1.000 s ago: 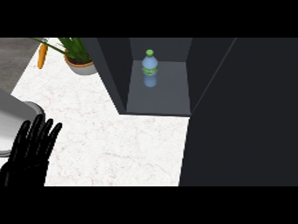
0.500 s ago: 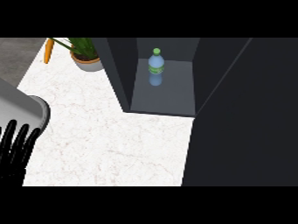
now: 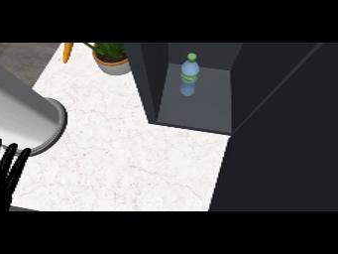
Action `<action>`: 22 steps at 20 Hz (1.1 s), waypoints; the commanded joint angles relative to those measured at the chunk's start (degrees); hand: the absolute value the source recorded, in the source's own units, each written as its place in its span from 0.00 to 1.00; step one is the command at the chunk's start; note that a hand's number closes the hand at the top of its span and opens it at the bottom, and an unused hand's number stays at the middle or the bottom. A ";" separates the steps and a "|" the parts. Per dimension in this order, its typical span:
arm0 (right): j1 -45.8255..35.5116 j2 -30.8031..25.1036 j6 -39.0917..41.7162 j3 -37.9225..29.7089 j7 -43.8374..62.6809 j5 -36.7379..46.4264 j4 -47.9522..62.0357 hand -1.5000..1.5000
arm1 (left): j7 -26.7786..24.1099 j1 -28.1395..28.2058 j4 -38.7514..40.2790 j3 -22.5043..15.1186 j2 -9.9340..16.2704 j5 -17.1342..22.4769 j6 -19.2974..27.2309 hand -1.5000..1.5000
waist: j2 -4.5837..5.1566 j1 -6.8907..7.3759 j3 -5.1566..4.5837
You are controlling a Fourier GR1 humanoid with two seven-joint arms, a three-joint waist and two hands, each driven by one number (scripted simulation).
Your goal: Pick up the bottled water, place it into the cabinet and close the cabinet
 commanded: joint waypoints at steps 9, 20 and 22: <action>-12.65 -1.40 4.39 7.09 8.27 2.51 -1.08 1.00 | 0.78 -0.34 0.38 1.69 2.71 1.37 -4.43 0.00 | 1.12 4.69 -0.56; -20.54 -3.56 5.76 4.61 10.53 0.92 -1.55 1.00 | 1.59 -0.76 1.11 3.76 4.54 2.49 -5.62 0.00 | 0.51 4.94 -0.73; -22.00 -4.49 6.38 3.51 11.15 0.76 -1.10 1.00 | 1.71 -0.65 1.39 4.29 5.21 2.78 -6.47 0.00 | 0.80 5.81 -0.87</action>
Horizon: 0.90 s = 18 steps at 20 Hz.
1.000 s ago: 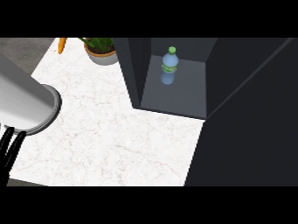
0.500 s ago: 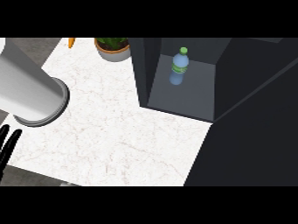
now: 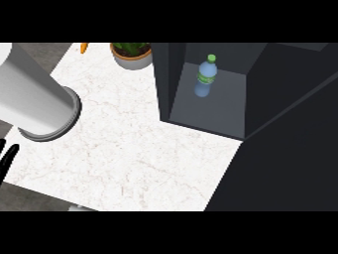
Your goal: Pick up the bottled water, place it into the cabinet and close the cabinet
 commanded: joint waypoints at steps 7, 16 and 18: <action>-5.37 2.16 -0.36 5.12 5.78 0.35 -0.52 1.00 | 0.27 -0.01 1.02 1.21 0.56 1.32 -1.16 0.00 | 0.42 -0.76 -0.15; -3.30 2.51 1.21 6.92 4.23 -4.94 2.45 1.00 | 0.26 -0.42 0.62 1.71 1.36 1.54 -2.96 0.00 | 2.54 2.65 -0.04; -3.23 3.07 0.90 6.30 3.78 -6.18 3.01 1.00 | 0.14 -1.48 0.41 2.27 1.67 1.54 -3.21 0.00 | 3.13 2.74 0.13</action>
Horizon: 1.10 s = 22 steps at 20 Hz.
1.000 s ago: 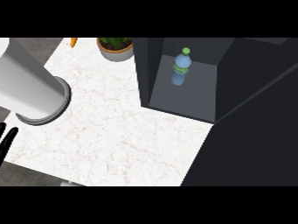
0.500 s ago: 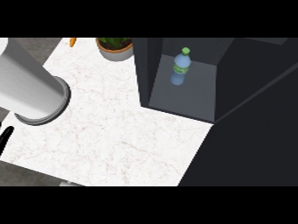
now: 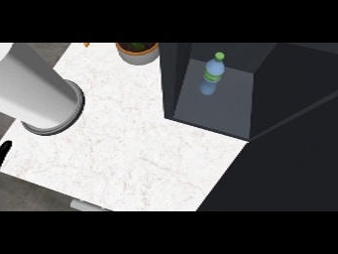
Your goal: Pick up the bottled water, place it into the cabinet and close the cabinet
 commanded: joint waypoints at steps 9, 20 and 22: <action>-2.85 5.92 -4.28 1.15 5.09 -3.48 3.34 1.00 | 0.28 -1.24 0.80 1.40 0.95 1.24 -1.89 0.00 | 1.15 0.57 0.39; -14.98 8.26 -6.36 -3.34 14.77 -0.90 10.11 1.00 | 0.57 -1.65 2.40 1.72 1.01 1.71 -2.71 0.00 | 0.57 0.57 0.39; -17.88 10.02 -7.27 -4.03 16.52 -1.61 12.74 1.00 | 0.86 -1.74 2.28 2.47 1.71 2.20 -3.01 0.00 | 0.35 0.84 0.63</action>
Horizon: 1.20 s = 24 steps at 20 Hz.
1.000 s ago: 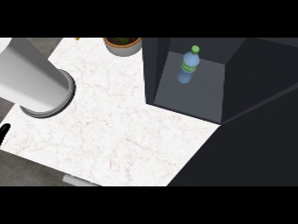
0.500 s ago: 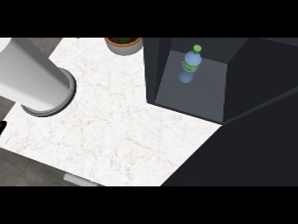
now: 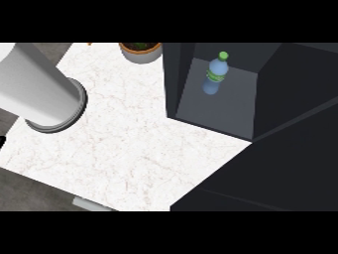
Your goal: Pick up the bottled water, place it into the cabinet and close the cabinet
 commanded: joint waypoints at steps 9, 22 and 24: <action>-20.13 13.44 -8.57 -3.56 12.07 -1.23 19.47 1.00 | 0.17 -0.25 1.87 0.51 -0.07 0.66 -1.04 0.00 | -0.74 -0.46 0.52; -50.29 21.24 -30.08 -16.44 15.06 3.91 46.52 1.00 | -0.50 0.43 4.07 0.74 -1.49 1.10 -1.87 0.00 | -1.39 -3.19 1.04; -55.25 21.26 -34.39 -19.10 15.55 1.88 50.02 1.00 | -1.01 1.00 4.51 0.90 -1.70 0.81 -2.45 0.00 | -1.64 -2.99 1.07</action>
